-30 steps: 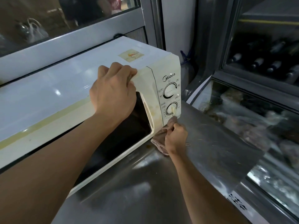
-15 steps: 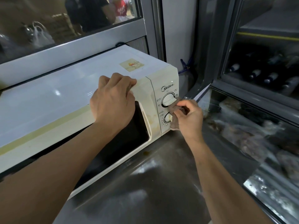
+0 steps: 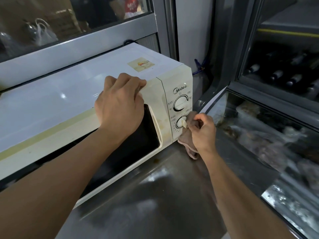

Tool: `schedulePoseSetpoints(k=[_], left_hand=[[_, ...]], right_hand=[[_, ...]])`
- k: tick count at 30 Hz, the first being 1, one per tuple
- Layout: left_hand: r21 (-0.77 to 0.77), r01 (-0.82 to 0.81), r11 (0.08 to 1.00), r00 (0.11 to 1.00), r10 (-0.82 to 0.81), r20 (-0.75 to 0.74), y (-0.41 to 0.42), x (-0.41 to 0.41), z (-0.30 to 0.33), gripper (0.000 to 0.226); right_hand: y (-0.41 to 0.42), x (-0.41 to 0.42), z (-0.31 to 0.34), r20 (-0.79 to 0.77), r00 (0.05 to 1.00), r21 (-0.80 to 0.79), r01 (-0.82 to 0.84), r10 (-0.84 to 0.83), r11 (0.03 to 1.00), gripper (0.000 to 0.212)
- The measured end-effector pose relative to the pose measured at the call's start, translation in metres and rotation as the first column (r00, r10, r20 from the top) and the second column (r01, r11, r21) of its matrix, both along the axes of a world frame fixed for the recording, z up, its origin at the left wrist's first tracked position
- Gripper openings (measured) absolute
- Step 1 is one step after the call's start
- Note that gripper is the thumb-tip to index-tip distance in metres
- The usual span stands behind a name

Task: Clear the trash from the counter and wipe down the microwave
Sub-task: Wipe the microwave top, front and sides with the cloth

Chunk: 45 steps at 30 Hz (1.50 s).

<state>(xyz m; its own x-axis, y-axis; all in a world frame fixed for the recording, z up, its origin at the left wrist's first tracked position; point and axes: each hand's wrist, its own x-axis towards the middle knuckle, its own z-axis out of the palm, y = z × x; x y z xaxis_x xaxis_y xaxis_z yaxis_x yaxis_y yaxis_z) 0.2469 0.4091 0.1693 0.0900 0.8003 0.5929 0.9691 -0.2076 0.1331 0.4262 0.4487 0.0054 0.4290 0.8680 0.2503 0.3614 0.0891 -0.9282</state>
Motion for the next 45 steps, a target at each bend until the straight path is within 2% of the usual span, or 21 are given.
schedulePoseSetpoints(k=[4, 7, 12, 14, 16, 18, 20, 22, 24, 29, 31, 34, 36, 38, 42, 45], left_hand=[[0.002, 0.01, 1.0, 1.0, -0.01, -0.005, 0.0, 0.0, 0.001, 0.035], [0.026, 0.017, 1.0, 1.0, -0.017, -0.008, 0.0, 0.0, 0.001, 0.034], [0.053, 0.013, 0.999, 0.999, -0.011, -0.03, 0.0, 0.0, -0.002, 0.034], [0.065, 0.017, 0.998, 0.999, -0.015, -0.033, 0.0, 0.0, -0.002, 0.034], [0.064, 0.022, 0.998, 0.999, -0.02, -0.03, 0.0, -0.001, -0.002, 0.035], [0.062, 0.025, 0.998, 0.999, -0.023, -0.034, 0.0, -0.001, -0.002, 0.035], [0.064, 0.028, 0.998, 0.999, -0.026, -0.032, 0.001, 0.0, -0.002, 0.036], [0.059, 0.018, 0.998, 0.999, -0.017, -0.031, 0.0, 0.0, -0.001, 0.036], [0.044, 0.01, 0.999, 0.999, -0.009, -0.031, 0.0, -0.001, -0.001, 0.036], [0.06, 0.029, 0.998, 0.998, -0.026, -0.054, 0.0, -0.002, -0.003, 0.035], [0.076, 0.041, 0.996, 0.998, -0.037, -0.06, 0.001, -0.003, -0.003, 0.035], [0.085, 0.043, 0.995, 0.998, -0.039, -0.056, 0.001, -0.003, -0.003, 0.036], [0.081, 0.031, 0.996, 0.998, -0.027, -0.049, 0.001, -0.003, -0.003, 0.036], [0.079, 0.03, 0.996, 0.999, -0.026, -0.043, 0.001, -0.002, -0.003, 0.036], [0.073, 0.033, 0.997, 0.999, -0.03, -0.042, 0.001, -0.002, -0.003, 0.035], [0.069, 0.029, 0.997, 0.999, -0.026, -0.038, 0.0, -0.002, -0.002, 0.036]], right_hand=[[-0.003, -0.005, 0.037, -0.186, 0.98, 0.183, -0.034, 0.068, 0.982, 0.025], [-0.001, -0.007, 0.031, -0.198, 0.979, 0.206, -0.013, 0.055, 0.979, 0.026], [0.002, -0.008, -0.02, -0.152, 0.988, 0.009, 0.018, -0.016, 1.0, 0.019], [0.003, -0.008, -0.033, -0.135, 0.991, -0.097, 0.002, -0.015, 0.995, 0.023], [0.005, -0.01, -0.035, -0.182, 0.982, -0.15, 0.018, -0.045, 0.989, 0.032], [0.003, -0.017, -0.03, -0.291, 0.952, -0.168, 0.047, -0.095, 0.985, 0.039], [-0.007, -0.031, -0.028, -0.39, 0.917, -0.187, 0.008, -0.082, 0.982, 0.037], [-0.025, -0.054, -0.031, -0.414, 0.91, -0.217, -0.08, -0.018, 0.973, 0.029], [-0.036, -0.068, -0.038, -0.406, 0.914, -0.207, -0.097, 0.005, 0.974, 0.02], [-0.022, -0.058, -0.038, -0.36, 0.925, -0.189, 0.057, -0.124, 0.98, 0.014], [-0.01, -0.046, -0.032, -0.421, 0.887, -0.193, 0.115, -0.189, 0.974, 0.019], [0.007, -0.032, -0.024, -0.521, 0.807, -0.247, 0.17, -0.279, 0.954, 0.015], [0.01, -0.038, -0.022, -0.511, 0.799, -0.267, 0.201, -0.315, 0.942, 0.014], [0.0, -0.056, -0.021, -0.458, 0.83, -0.222, 0.239, -0.318, 0.945, 0.012], [-0.031, -0.086, -0.027, -0.402, 0.9, -0.114, 0.135, -0.17, 0.984, 0.034], [-0.028, -0.075, -0.031, -0.323, 0.933, -0.164, 0.109, -0.157, 0.981, 0.02]])
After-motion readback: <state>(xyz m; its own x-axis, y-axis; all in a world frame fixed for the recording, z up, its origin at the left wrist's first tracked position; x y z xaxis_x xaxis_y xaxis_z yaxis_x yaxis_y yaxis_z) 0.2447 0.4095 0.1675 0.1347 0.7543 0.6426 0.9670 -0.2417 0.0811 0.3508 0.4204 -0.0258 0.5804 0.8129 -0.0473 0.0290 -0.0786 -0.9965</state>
